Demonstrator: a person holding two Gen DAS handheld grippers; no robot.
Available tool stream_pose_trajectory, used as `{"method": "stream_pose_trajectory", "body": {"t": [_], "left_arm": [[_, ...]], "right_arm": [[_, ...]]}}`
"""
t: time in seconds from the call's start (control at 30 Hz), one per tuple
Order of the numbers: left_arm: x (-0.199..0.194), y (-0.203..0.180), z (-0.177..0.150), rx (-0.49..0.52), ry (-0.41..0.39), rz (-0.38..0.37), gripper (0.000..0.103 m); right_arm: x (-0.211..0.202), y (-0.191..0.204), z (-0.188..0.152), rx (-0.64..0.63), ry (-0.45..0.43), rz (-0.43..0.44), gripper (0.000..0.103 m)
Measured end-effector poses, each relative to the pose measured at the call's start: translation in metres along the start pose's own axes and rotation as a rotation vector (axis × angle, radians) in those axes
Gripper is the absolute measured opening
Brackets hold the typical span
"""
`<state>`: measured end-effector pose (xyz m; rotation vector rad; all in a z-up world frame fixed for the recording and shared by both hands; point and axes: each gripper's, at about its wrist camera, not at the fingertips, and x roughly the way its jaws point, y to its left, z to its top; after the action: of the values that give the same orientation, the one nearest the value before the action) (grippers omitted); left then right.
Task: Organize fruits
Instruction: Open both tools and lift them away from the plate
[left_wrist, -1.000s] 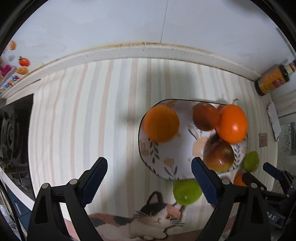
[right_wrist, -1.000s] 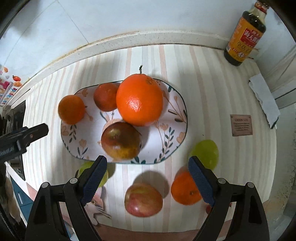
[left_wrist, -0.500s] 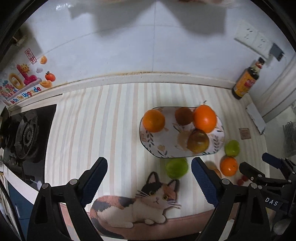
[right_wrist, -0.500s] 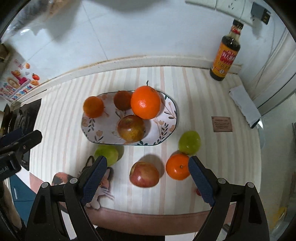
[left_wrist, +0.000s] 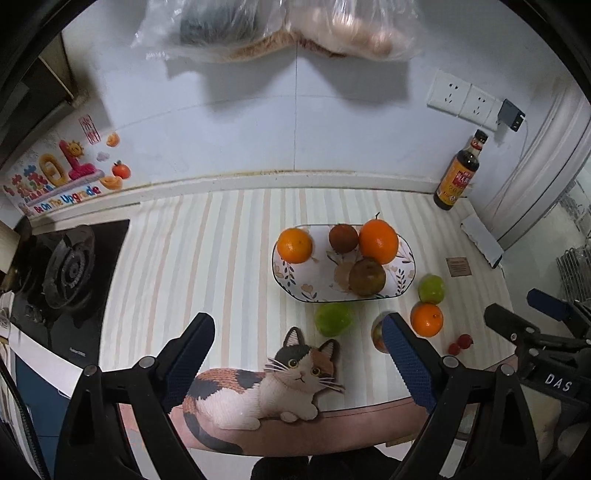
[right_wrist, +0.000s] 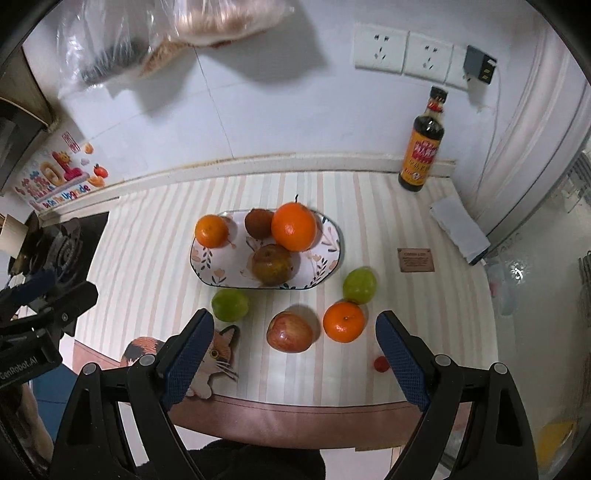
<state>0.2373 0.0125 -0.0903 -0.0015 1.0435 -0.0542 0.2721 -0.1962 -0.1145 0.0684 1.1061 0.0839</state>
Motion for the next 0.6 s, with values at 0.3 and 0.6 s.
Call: {"method": "stream_pose_trajectory", "body": {"t": [0.3, 0.6], "left_arm": [[-0.021, -0.005, -0.003, -0.009, -0.028, -0.009, 0.093], [0.018, -0.013, 0.0, -0.019, 0.058, -0.009, 0.098]], "right_arm": [[-0.031, -0.007, -0.006, 0.035, -0.036, 0.033, 0.092], [0.027, -0.027, -0.008, 0.1, 0.076, 0.075, 0.092]]}}
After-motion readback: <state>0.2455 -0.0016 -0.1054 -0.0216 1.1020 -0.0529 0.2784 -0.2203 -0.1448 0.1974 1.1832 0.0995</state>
